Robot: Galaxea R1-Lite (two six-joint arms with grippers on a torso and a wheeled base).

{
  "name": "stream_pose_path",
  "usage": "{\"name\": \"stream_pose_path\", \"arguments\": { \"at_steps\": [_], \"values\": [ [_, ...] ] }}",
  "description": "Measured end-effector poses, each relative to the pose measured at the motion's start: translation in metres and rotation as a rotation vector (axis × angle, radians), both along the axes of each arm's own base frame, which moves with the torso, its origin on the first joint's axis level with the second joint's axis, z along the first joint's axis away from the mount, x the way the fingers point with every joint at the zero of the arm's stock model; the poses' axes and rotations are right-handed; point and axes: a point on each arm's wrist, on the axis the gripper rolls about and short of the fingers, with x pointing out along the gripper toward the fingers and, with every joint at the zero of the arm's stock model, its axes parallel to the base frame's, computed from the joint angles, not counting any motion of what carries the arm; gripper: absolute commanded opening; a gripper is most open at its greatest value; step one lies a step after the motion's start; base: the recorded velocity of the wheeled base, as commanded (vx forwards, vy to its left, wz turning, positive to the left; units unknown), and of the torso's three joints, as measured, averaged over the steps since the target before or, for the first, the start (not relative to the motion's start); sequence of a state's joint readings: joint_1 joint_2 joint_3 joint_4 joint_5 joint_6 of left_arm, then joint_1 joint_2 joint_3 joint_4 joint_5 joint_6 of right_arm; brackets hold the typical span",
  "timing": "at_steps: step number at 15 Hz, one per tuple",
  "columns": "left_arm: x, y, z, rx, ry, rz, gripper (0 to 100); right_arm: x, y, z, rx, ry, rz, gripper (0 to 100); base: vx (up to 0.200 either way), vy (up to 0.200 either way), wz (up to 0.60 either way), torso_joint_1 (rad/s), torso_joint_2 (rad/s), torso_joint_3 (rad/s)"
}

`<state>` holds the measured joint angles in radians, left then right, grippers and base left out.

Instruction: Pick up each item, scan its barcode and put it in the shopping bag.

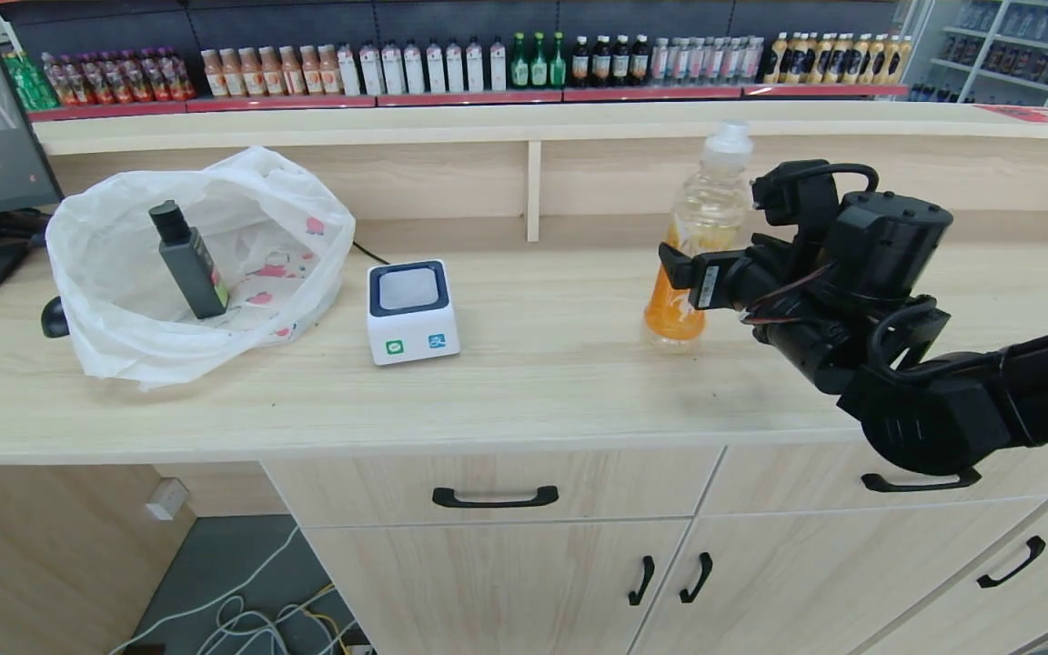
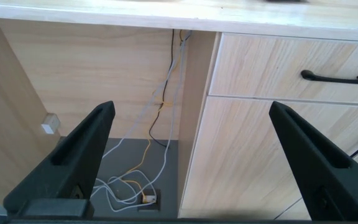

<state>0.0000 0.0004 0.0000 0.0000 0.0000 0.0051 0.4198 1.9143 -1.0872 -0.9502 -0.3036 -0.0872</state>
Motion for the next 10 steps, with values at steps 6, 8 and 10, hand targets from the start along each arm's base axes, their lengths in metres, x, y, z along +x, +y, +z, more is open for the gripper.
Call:
{"name": "stream_pose_path", "arguments": {
  "at_steps": [6,8,10],
  "values": [
    [0.0,0.0,0.0,0.0,0.0,0.0,100,0.002,0.014,-0.004,-0.006,0.003,0.03,100,0.0,0.0,0.0,0.0,0.0,0.0],
    [0.0,0.0,0.0,0.0,0.0,0.0,100,0.003,0.016,-0.004,-0.006,-0.001,0.051,100,0.0,0.0,0.0,0.0,0.0,0.0],
    [0.0,0.0,0.0,0.0,0.0,0.0,100,0.008,0.019,-0.001,-0.002,-0.018,0.071,100,0.0,0.0,0.0,0.0,0.0,0.0]
  ]
}}
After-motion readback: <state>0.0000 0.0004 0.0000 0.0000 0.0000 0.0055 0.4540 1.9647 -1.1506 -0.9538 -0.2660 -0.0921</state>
